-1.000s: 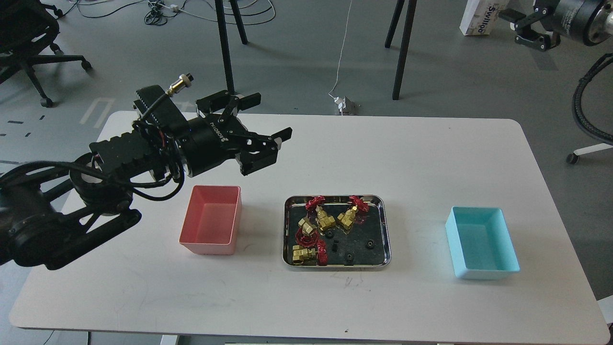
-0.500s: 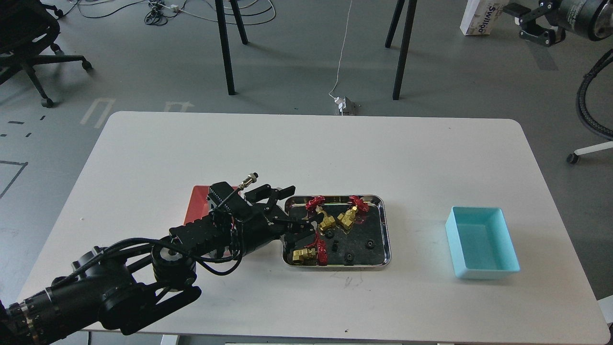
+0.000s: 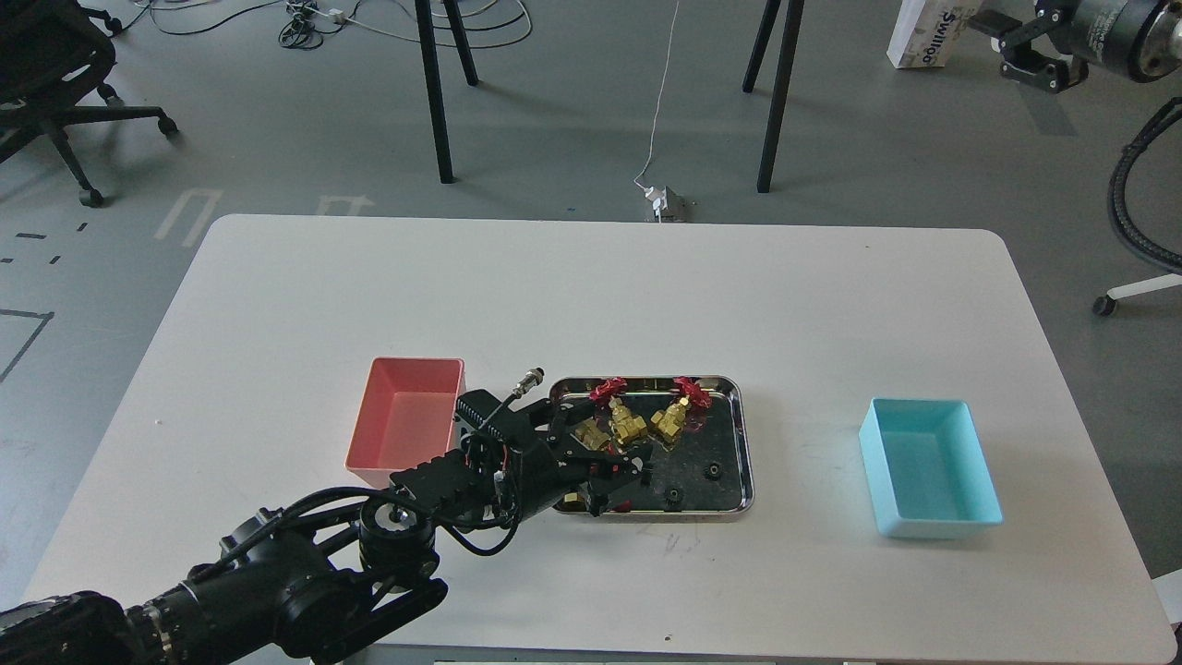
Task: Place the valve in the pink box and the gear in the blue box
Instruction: 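Grasp the red-handled valve with the left gripper and lift it, then lower the valve into the pink box and open the left gripper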
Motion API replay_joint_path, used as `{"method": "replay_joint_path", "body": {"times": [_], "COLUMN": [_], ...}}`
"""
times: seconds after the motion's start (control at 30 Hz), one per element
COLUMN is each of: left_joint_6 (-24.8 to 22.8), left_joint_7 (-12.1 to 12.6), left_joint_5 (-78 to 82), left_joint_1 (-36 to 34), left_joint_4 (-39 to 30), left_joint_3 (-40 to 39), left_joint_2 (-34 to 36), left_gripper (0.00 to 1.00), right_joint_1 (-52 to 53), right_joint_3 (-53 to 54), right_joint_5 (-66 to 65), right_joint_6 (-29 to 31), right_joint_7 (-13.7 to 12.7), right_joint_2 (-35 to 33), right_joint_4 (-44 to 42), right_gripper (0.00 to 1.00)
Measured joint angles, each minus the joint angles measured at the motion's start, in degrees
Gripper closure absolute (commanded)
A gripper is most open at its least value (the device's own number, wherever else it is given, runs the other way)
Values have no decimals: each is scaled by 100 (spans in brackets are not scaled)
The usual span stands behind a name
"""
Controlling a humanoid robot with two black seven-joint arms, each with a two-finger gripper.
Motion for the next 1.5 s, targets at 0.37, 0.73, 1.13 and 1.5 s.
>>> {"method": "replay_joint_path", "body": {"times": [0.37, 0.73, 1.13, 1.5], "left_joint_6": [-14, -224, -833, -537], "left_joint_7": [37, 491, 824, 741], "left_joint_5": [0, -1, -614, -870], "left_joint_1": [-43, -33, -63, 539], "left_joint_4": [174, -27, -2273, -2356], "left_joint_3": [7, -63, -1455, -1480], "left_joint_2": [-43, -6, 1782, 2845], "left_gripper": [88, 96, 95, 95], "right_joint_1": [-9, -9, -14, -7], "right_joint_3": [2, -3, -16, -16], "right_joint_5": [-6, -13, -15, -14], "right_joint_6": [0, 0, 32, 37], "right_joint_7": [36, 36, 36, 36], "right_joint_2": [-13, 1, 18, 19], "right_joint_4": [-1, -23, -209, -210], "right_gripper": [2, 2, 2, 2]}}
